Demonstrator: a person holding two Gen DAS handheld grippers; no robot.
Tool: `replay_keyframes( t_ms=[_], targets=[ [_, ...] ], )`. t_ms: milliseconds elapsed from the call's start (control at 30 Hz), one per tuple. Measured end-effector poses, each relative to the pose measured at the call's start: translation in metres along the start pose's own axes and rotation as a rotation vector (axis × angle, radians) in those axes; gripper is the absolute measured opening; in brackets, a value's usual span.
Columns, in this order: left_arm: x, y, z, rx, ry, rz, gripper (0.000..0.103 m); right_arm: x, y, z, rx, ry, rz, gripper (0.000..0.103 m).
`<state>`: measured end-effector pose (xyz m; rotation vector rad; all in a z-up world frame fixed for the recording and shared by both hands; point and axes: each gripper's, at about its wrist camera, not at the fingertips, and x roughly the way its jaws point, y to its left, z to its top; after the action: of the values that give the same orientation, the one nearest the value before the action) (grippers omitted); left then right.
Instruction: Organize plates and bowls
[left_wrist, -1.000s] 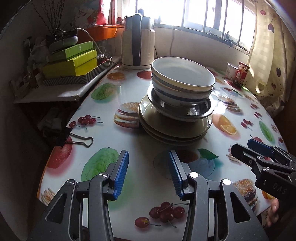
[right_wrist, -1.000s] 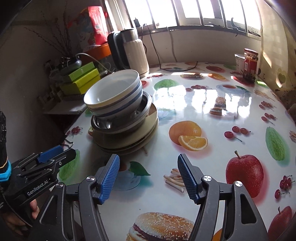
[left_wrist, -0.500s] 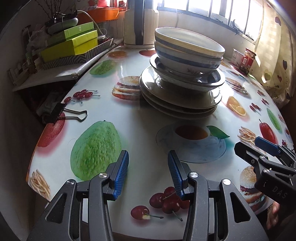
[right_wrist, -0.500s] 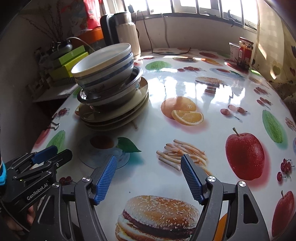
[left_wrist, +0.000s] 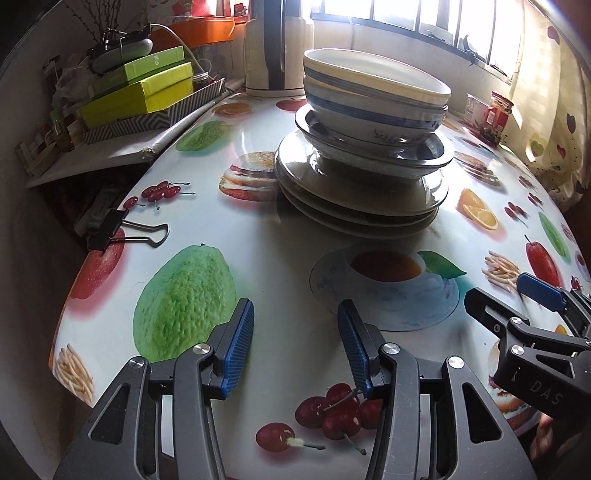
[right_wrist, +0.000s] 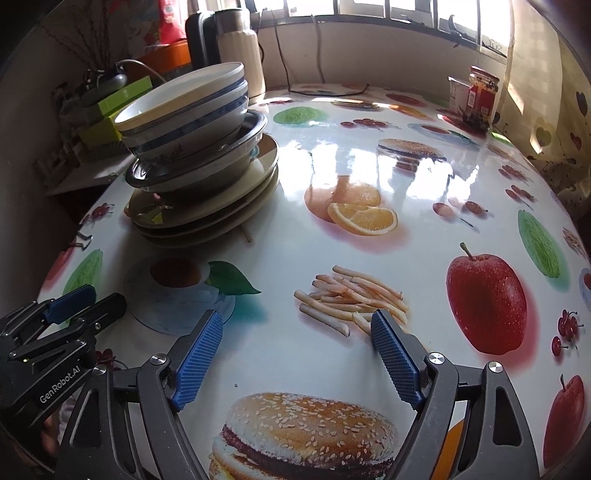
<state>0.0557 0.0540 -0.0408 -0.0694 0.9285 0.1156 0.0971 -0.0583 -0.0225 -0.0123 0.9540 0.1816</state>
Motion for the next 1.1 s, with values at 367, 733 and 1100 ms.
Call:
replay_keyframes(
  t_ms=[367, 733, 1100],
  targets=[
    [0.0010, -0.0001, -0.0014, -0.013, -0.023, 0.009, 0.053, 0.0034, 0.0065, -0.0031, -0.030, -0.010, -0.065, 0.085],
    [0.0013, -0.0007, -0.0021, -0.016, -0.030, 0.014, 0.055, 0.0035, 0.0065, -0.0035, -0.025, -0.020, -0.072, 0.086],
    [0.0014, -0.0002, -0.0020, -0.016, -0.030, 0.012, 0.055, 0.0034, 0.0064, -0.0039, -0.024, -0.020, -0.072, 0.086]
  ],
)
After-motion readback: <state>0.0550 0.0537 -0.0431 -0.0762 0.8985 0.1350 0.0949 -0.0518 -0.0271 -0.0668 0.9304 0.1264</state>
